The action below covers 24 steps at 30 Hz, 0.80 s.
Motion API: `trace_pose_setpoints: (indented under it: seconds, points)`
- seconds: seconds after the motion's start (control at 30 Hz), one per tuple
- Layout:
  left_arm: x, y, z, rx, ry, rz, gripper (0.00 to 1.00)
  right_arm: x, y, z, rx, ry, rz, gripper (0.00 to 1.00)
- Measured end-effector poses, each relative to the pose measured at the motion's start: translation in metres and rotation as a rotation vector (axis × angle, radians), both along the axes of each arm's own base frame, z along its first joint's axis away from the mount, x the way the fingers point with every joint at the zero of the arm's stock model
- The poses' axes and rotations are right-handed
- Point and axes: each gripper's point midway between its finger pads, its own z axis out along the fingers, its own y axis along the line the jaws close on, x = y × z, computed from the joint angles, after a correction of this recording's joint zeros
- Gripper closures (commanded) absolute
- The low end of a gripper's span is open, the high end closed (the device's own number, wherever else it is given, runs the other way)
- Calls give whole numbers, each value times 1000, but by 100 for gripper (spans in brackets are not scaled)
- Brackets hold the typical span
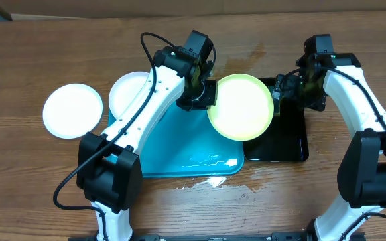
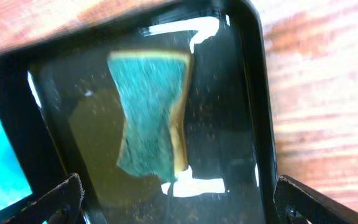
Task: Clean dirty plates on tray and stack at the side
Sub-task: 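Lift the yellow plate by its rim with the left gripper, then tilt the yellow plate over the black tray with the left gripper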
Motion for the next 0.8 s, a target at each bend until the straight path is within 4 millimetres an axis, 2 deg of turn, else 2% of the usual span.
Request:
trace_pose_setpoints:
  seconds: [0.17, 0.3, 0.4, 0.7, 0.8]
  points:
    - [5, -2, 1, -9, -21, 1, 96, 21, -1, 5, 6, -86, -19, 0]
    - [7, -3, 2, -15, -30, 3, 96, 24, -13, 6, 17, -90, -85, 0]
    - [9, -4, 2, -18, -35, 4, 96, 23, -37, 6, 25, -83, -161, 0]
    - [22, -12, 7, -53, -83, 38, 96, 5, -133, 4, 29, -63, -416, 0]
    - [26, -17, 9, -69, -102, 46, 96, 0, -149, 4, 29, -64, -459, 0]
